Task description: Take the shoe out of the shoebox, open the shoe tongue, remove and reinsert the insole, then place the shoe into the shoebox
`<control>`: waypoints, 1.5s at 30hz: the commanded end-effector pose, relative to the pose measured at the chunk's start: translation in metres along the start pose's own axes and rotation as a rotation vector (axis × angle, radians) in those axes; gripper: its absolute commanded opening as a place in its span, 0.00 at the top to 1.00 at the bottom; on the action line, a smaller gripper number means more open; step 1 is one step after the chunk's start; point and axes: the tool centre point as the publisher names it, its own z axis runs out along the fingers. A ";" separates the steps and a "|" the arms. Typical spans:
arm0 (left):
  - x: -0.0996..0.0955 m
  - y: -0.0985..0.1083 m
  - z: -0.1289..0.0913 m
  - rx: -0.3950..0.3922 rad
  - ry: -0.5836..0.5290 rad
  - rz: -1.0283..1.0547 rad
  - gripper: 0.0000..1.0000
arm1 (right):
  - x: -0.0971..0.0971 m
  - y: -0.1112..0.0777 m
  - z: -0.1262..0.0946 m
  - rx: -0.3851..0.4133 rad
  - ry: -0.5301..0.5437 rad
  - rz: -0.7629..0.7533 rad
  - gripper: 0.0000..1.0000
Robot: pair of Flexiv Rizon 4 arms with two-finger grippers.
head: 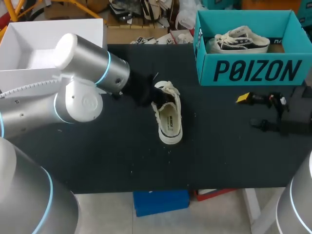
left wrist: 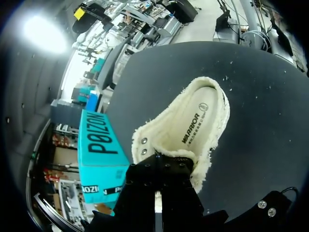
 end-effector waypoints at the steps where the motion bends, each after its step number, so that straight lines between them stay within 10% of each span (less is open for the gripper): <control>1: 0.001 -0.006 -0.014 0.001 -0.009 0.016 1.00 | 0.001 0.000 0.002 0.000 -0.003 0.001 0.00; 17: -0.006 -0.006 -0.073 -0.022 -0.019 0.046 1.00 | 0.001 0.000 0.002 0.000 -0.003 0.001 0.00; 24: -0.007 -0.003 -0.085 -0.049 0.057 0.102 0.24 | 0.001 0.000 0.002 0.000 -0.003 0.001 0.00; 45: 0.014 0.000 -0.047 0.003 0.385 0.314 0.30 | 0.001 0.000 0.002 0.000 -0.003 0.001 0.00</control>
